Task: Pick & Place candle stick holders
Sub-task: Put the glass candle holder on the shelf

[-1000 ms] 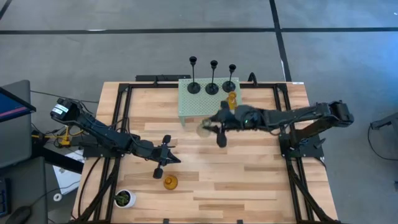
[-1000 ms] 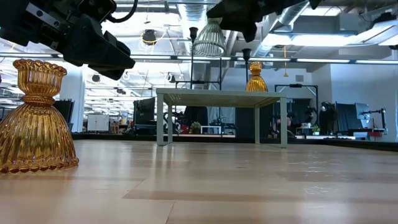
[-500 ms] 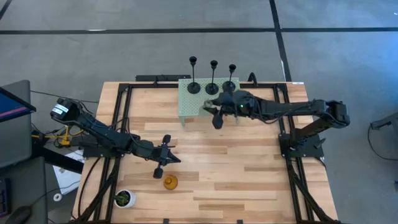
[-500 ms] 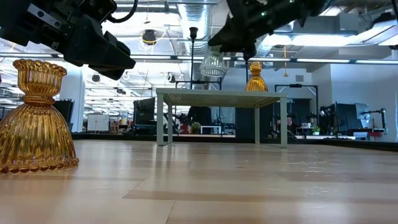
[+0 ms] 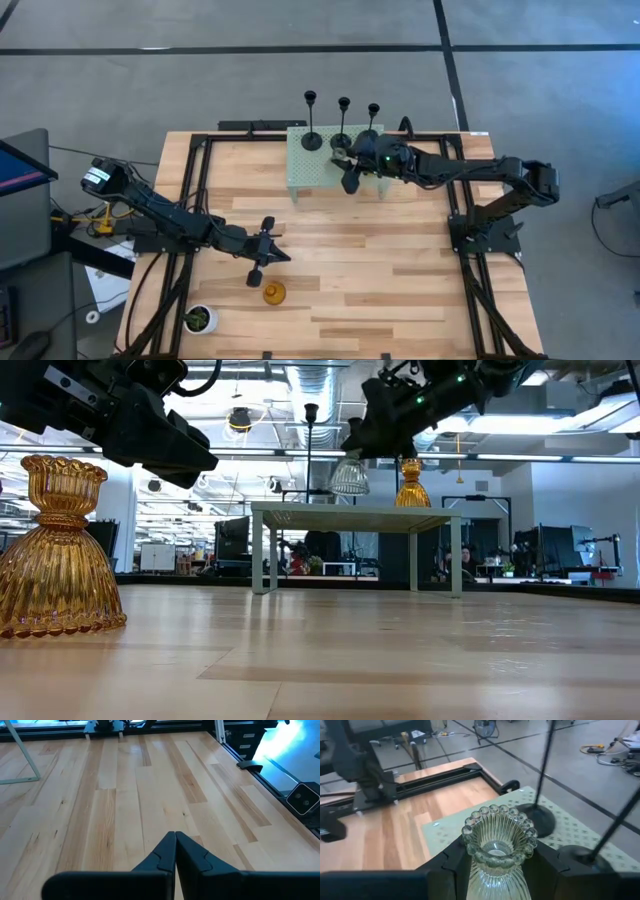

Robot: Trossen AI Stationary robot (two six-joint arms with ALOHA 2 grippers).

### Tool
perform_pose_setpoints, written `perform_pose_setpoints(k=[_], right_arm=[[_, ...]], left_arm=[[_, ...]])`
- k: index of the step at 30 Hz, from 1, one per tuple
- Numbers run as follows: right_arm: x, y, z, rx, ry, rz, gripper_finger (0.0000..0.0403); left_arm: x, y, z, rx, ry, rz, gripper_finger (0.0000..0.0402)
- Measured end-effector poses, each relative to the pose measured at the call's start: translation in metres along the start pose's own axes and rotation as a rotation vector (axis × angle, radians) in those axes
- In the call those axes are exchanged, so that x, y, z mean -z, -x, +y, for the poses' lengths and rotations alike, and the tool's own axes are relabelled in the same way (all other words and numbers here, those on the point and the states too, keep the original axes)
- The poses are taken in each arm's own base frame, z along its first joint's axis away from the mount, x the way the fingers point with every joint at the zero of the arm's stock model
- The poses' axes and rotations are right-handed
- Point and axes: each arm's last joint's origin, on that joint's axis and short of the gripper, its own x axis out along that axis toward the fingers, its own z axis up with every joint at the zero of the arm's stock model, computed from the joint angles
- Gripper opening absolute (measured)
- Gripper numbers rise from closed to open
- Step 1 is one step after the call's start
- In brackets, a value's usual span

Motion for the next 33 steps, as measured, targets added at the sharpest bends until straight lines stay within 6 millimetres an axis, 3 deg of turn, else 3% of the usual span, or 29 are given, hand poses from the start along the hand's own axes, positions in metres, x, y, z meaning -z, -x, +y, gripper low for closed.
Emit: perform_pose_setpoints(k=[33], right_arm=[[-0.0005,-0.0005,-0.0039,0.001,-0.004,0.000,0.0139]], left_arm=[[0.0000,0.0000,0.0001,0.000,0.000,0.000,0.0008]])
